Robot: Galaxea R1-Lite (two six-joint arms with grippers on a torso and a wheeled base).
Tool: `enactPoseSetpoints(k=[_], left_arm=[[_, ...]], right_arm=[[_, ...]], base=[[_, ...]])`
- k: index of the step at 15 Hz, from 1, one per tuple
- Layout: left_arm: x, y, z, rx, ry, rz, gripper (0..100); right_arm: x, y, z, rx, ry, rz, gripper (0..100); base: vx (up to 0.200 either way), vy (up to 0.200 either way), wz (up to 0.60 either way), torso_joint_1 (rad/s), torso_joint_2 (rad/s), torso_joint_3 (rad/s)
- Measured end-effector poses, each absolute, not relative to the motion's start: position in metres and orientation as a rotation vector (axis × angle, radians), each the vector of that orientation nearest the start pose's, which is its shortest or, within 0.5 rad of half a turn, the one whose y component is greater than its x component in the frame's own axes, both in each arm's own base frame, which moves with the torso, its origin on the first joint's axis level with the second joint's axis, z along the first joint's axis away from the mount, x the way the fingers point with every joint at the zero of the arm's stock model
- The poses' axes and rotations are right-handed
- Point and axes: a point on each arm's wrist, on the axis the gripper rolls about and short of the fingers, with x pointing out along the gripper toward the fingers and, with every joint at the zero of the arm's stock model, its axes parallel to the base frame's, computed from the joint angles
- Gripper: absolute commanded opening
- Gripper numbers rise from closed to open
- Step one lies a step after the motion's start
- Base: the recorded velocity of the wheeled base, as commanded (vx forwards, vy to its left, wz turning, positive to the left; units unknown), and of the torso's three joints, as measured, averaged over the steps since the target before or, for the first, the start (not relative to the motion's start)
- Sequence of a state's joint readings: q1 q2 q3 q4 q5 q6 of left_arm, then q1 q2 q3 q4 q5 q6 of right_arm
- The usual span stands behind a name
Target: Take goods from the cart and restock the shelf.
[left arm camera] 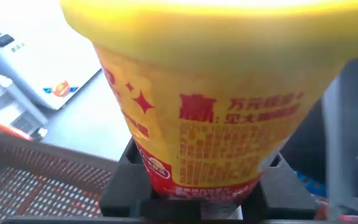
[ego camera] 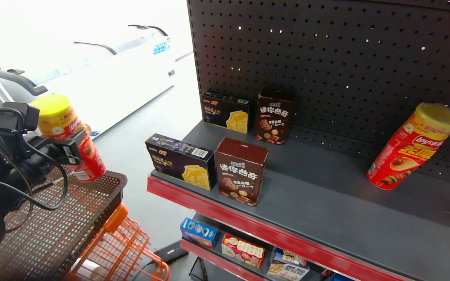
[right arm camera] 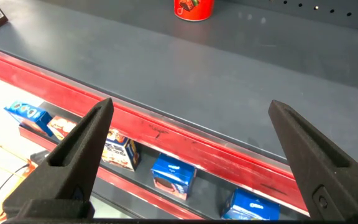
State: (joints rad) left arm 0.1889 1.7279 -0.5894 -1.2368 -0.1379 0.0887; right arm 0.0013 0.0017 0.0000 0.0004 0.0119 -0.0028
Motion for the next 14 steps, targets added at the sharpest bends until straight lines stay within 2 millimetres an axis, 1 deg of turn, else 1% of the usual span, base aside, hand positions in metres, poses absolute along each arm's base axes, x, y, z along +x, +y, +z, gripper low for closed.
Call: enactPoseSetpoints(k=[3, 4, 6, 7, 9, 10, 14], left_arm=[[0.270, 0.032, 0.193, 0.108, -0.127, -0.035, 0], [0.261, 0.027, 0.196, 0.107, -0.132, -0.054, 0], [0.242, 0.009, 0.196, 0.092, -0.110, -0.131, 0], [0.234, -0.001, 0.197, 0.071, -0.103, -0.192, 0], [0.219, -0.018, 0.197, 0.050, -0.100, -0.391, 0], [0.214, -0.024, 0.196, 0.046, -0.095, -0.457, 0], [0.201, -0.049, 0.195, 0.040, -0.101, -0.597, 0]], right_arm=[[-0.023, 0.000, 0.076, -0.003, 0.002, 0.012, 100], [-0.023, 0.000, 0.076, -0.003, 0.002, 0.012, 100], [-0.023, 0.000, 0.076, -0.003, 0.002, 0.013, 100], [-0.023, 0.000, 0.076, -0.003, 0.002, 0.013, 100], [-0.023, 0.000, 0.076, -0.003, 0.002, 0.014, 100], [-0.023, 0.000, 0.076, -0.003, 0.002, 0.014, 100], [-0.023, 0.000, 0.075, -0.003, 0.002, 0.012, 100]], base=[[0.000, 0.000, 0.00, 0.000, 0.00, 0.000], [0.000, 0.000, 0.00, 0.000, 0.00, 0.000], [0.000, 0.000, 0.00, 0.000, 0.00, 0.000], [0.000, 0.000, 0.00, 0.000, 0.00, 0.000], [0.000, 0.000, 0.00, 0.000, 0.00, 0.000], [0.000, 0.000, 0.00, 0.000, 0.00, 0.000], [0.000, 0.000, 0.00, 0.000, 0.00, 0.000]])
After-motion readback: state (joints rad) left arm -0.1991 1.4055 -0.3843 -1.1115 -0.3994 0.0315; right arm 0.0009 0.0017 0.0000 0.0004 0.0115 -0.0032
